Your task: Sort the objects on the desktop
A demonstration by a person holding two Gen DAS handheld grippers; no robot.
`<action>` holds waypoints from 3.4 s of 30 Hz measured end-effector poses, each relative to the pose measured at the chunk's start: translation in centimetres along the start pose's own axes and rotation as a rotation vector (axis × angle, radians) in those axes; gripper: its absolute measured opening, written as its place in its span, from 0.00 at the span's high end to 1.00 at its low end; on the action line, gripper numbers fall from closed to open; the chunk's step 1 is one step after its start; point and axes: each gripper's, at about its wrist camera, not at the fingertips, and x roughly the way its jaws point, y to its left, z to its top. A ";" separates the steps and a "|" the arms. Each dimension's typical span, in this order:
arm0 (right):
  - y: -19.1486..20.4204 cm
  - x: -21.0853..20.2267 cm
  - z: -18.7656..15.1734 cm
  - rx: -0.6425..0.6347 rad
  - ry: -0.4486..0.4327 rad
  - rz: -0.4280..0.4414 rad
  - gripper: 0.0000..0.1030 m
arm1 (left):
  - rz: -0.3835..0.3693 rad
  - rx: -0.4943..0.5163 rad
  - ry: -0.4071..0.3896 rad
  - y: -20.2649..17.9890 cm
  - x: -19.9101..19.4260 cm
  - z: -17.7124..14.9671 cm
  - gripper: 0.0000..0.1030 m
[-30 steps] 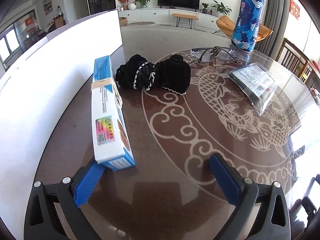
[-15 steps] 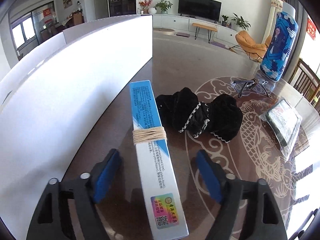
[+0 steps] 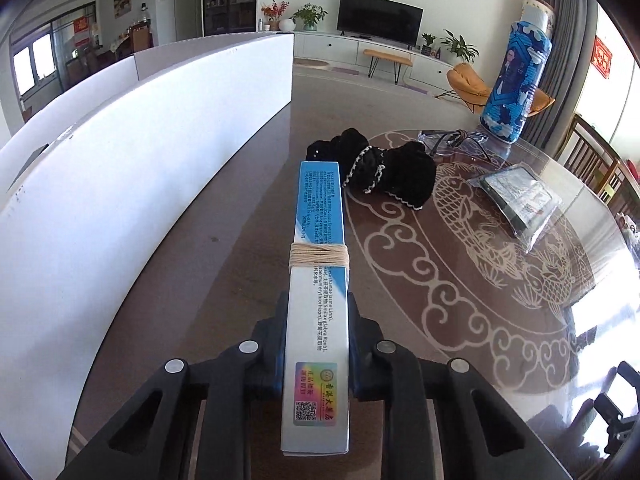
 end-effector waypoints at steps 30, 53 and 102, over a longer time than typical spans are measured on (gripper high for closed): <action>0.0 0.0 0.0 0.001 0.000 0.000 0.00 | -0.008 -0.014 0.007 0.4 -0.6 -0.9 0.79; 8.1 1.3 9.9 -0.383 -0.115 0.114 0.00 | -0.002 0.001 0.003 0.4 -0.7 -1.1 0.79; 0.0 0.3 1.1 -0.140 -0.032 0.064 0.14 | -0.185 0.499 -0.010 -11.7 -4.0 -6.0 0.17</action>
